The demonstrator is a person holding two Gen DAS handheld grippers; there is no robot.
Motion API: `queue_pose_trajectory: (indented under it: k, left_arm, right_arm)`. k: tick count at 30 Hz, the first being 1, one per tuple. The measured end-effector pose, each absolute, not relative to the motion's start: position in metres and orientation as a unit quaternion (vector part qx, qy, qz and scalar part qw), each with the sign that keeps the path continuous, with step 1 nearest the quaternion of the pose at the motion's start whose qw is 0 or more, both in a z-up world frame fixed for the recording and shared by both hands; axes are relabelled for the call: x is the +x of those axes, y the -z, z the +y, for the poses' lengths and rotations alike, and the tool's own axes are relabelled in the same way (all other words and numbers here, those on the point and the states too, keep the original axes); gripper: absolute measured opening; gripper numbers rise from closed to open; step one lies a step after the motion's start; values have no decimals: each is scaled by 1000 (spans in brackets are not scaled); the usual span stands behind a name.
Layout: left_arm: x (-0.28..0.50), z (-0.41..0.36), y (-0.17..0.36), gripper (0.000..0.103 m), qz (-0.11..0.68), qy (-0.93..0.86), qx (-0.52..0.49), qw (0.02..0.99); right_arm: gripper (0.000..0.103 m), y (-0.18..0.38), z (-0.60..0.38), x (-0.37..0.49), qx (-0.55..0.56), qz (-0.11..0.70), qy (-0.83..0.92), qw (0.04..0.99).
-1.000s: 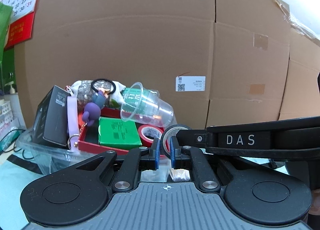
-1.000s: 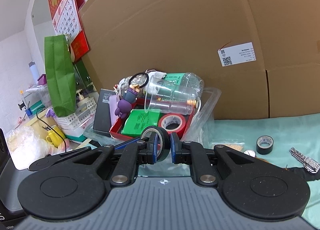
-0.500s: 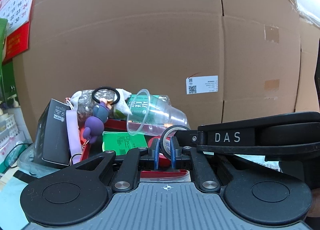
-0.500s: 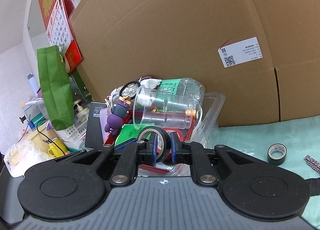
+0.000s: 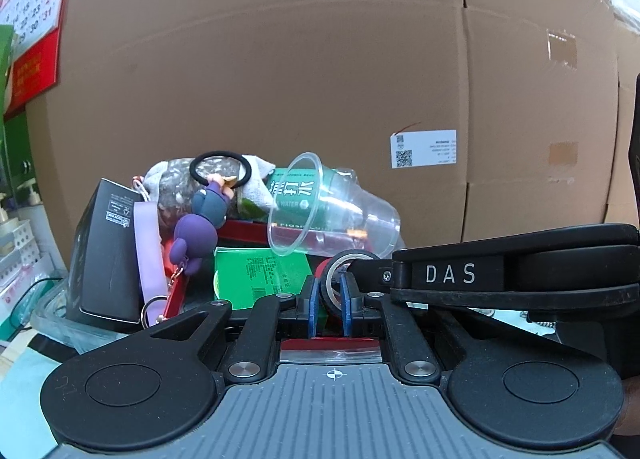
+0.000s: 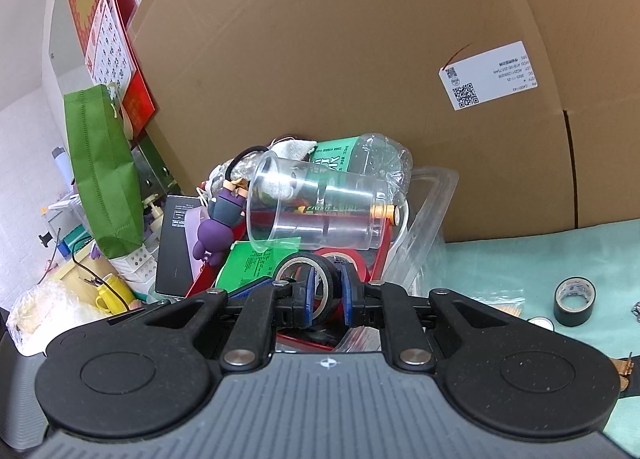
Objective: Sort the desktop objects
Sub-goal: 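Lower the tape roll into the clear bin and open both tools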
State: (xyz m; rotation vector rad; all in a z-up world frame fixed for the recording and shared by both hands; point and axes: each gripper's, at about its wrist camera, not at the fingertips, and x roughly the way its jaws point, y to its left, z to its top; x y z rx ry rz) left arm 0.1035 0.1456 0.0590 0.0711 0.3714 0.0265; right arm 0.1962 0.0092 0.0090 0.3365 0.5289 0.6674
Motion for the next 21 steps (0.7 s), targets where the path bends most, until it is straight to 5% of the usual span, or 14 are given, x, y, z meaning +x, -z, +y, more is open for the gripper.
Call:
queue_pose_trajectory:
  k: [21]
  left_arm:
    - [92, 144, -54, 27, 189, -3, 60, 980]
  right_arm:
    - [18, -7, 13, 181, 132, 241, -320, 907]
